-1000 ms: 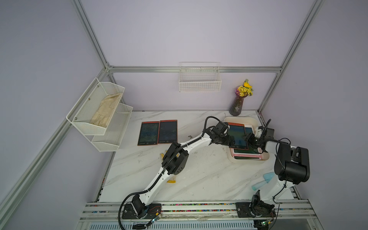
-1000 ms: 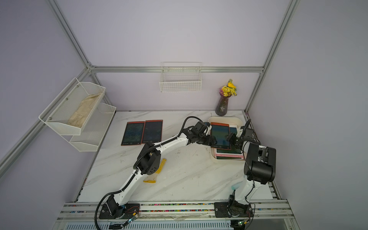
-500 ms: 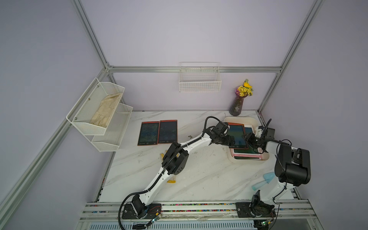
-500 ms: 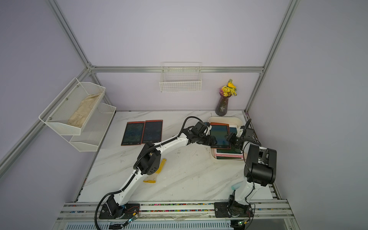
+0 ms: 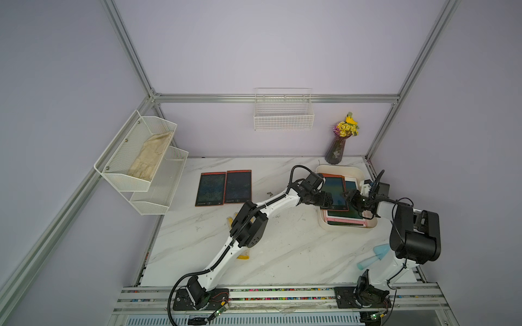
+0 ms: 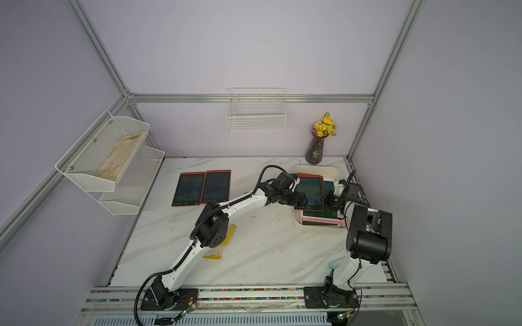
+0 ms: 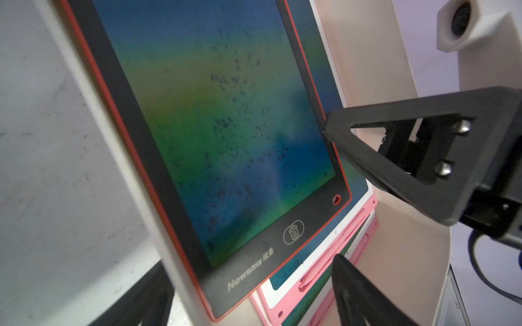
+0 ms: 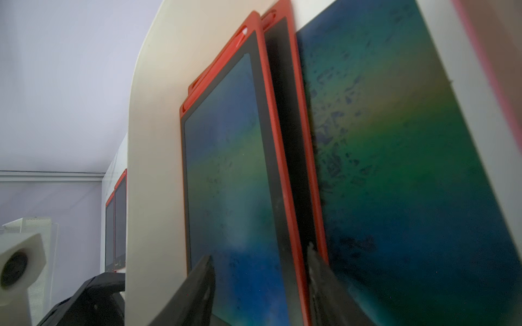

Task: Take out the writing tablet from the storage box
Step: Pick up the writing tablet from the storage box.

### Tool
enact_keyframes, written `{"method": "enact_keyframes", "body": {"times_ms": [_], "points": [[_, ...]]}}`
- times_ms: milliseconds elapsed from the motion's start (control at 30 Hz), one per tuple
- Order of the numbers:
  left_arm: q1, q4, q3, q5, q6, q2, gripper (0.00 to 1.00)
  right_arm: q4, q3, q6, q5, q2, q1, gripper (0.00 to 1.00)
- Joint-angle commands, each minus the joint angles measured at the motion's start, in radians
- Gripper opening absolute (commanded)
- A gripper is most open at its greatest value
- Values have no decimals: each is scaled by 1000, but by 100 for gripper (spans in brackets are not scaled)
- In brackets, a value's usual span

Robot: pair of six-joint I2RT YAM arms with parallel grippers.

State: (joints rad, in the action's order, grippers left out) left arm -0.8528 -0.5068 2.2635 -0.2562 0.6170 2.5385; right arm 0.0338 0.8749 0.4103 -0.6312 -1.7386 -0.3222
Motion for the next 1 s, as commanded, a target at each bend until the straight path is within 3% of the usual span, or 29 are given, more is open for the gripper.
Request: {"method": "enact_keyframes", "body": {"times_ms": [0, 567, 967], "points": [[-9, 17, 100, -26, 8, 6, 85, 8, -20, 14, -111, 43, 12, 51], [-12, 29, 102, -46, 12, 0, 84, 34, -9, 45, -162, 37, 13, 34], [-12, 102, 3, -53, 18, -84, 84, 40, 27, 50, -165, -17, 38, 33]]}}
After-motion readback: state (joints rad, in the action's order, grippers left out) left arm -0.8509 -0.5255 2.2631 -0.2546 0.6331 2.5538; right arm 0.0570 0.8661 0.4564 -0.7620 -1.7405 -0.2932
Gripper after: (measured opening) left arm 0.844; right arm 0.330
